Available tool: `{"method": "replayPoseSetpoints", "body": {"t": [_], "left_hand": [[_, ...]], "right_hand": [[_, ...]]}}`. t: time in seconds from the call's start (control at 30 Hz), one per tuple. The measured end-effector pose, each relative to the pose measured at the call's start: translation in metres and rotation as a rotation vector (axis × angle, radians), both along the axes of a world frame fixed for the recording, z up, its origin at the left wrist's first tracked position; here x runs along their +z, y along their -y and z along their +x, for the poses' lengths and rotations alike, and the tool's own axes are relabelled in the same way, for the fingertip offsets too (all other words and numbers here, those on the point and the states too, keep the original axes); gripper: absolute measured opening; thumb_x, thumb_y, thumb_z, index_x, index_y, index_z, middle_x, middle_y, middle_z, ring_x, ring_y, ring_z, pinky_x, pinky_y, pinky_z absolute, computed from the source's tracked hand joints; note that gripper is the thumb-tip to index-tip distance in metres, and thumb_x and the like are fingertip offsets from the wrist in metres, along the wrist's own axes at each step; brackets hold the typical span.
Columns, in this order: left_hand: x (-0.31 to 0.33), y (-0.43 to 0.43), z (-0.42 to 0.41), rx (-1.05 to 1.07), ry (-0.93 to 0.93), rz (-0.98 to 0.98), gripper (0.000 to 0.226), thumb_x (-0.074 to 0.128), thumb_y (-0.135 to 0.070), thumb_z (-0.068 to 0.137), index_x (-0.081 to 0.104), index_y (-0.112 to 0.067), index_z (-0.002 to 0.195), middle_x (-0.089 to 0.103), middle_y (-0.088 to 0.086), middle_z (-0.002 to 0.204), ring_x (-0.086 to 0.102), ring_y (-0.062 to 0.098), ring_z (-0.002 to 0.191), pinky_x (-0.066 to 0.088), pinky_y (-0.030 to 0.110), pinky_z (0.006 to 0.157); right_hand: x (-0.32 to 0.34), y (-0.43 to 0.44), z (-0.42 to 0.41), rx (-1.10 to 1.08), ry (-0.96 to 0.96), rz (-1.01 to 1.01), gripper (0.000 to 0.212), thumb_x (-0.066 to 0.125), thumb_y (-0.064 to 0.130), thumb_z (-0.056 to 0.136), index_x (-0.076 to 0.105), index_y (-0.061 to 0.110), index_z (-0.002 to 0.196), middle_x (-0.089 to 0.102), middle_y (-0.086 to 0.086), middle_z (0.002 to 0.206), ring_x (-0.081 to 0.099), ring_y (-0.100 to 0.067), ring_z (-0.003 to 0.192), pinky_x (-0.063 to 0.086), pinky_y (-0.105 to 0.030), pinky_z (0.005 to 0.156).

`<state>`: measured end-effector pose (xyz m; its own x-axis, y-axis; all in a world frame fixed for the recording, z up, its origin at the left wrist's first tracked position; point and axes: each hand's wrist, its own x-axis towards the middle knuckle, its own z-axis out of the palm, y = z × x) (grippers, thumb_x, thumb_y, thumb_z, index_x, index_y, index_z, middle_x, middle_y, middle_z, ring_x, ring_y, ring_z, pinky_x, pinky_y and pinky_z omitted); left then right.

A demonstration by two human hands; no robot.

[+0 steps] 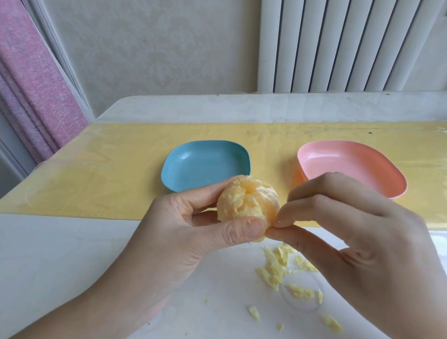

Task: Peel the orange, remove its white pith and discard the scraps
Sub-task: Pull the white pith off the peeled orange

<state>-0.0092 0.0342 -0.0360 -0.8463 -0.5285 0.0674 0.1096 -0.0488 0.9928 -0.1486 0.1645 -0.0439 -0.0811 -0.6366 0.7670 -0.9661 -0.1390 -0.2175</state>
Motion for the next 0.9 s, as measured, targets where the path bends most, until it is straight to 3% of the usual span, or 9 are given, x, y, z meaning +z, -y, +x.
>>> {"method": "replayPoseSetpoints", "body": {"t": [0.23, 0.37, 0.43, 0.6, 0.9], "left_hand": [[-0.0009, -0.0011, 0.0015, 0.015, 0.018, 0.013, 0.045, 0.079, -0.031, 0.054, 0.076, -0.026, 0.099, 0.074, 0.0, 0.102, 0.069, 0.014, 0.098, 0.05, 0.027, 0.093], [-0.0003, -0.0037, 0.0019, -0.026, 0.008, 0.122, 0.044, 0.083, -0.03, 0.058, 0.076, -0.018, 0.1, 0.073, 0.004, 0.105, 0.069, 0.016, 0.099, 0.054, 0.021, 0.08], [-0.0006, -0.0055, 0.0013, -0.031, 0.004, 0.19, 0.038, 0.076, -0.027, 0.061, 0.077, -0.017, 0.097, 0.074, 0.005, 0.104, 0.07, 0.015, 0.095, 0.054, 0.02, 0.075], [0.001, -0.0068, 0.0009, -0.025, -0.023, 0.244, 0.04, 0.073, -0.027, 0.059, 0.076, -0.014, 0.097, 0.073, 0.007, 0.105, 0.07, 0.015, 0.093, 0.054, 0.02, 0.074], [-0.002, -0.0055, 0.0014, -0.01, 0.008, 0.217, 0.039, 0.081, -0.02, 0.063, 0.075, -0.012, 0.101, 0.072, 0.008, 0.109, 0.069, 0.017, 0.098, 0.054, 0.02, 0.077]], "right_hand": [[0.0004, 0.0011, -0.0001, 0.009, -0.067, 0.021, 0.012, 0.061, 0.016, 0.089, 0.068, 0.009, 0.083, 0.06, 0.001, 0.086, 0.051, -0.012, 0.078, 0.035, -0.008, 0.075], [0.0006, 0.001, 0.0005, 0.01, -0.088, 0.022, 0.014, 0.057, 0.015, 0.091, 0.065, 0.005, 0.085, 0.058, -0.002, 0.089, 0.051, -0.015, 0.079, 0.036, -0.01, 0.077], [0.0007, 0.0006, 0.0012, 0.004, -0.083, -0.016, 0.012, 0.059, 0.014, 0.09, 0.066, 0.004, 0.087, 0.058, -0.003, 0.09, 0.051, -0.014, 0.081, 0.036, -0.009, 0.078], [0.0006, -0.0012, 0.0024, -0.051, -0.056, -0.099, 0.026, 0.071, 0.016, 0.082, 0.069, 0.008, 0.107, 0.063, -0.006, 0.09, 0.053, -0.009, 0.08, 0.037, -0.005, 0.079], [-0.0018, -0.0004, 0.006, -0.08, -0.1, -0.105, 0.005, 0.07, 0.012, 0.082, 0.074, 0.008, 0.081, 0.066, -0.003, 0.077, 0.051, -0.012, 0.071, 0.036, -0.008, 0.069]]}}
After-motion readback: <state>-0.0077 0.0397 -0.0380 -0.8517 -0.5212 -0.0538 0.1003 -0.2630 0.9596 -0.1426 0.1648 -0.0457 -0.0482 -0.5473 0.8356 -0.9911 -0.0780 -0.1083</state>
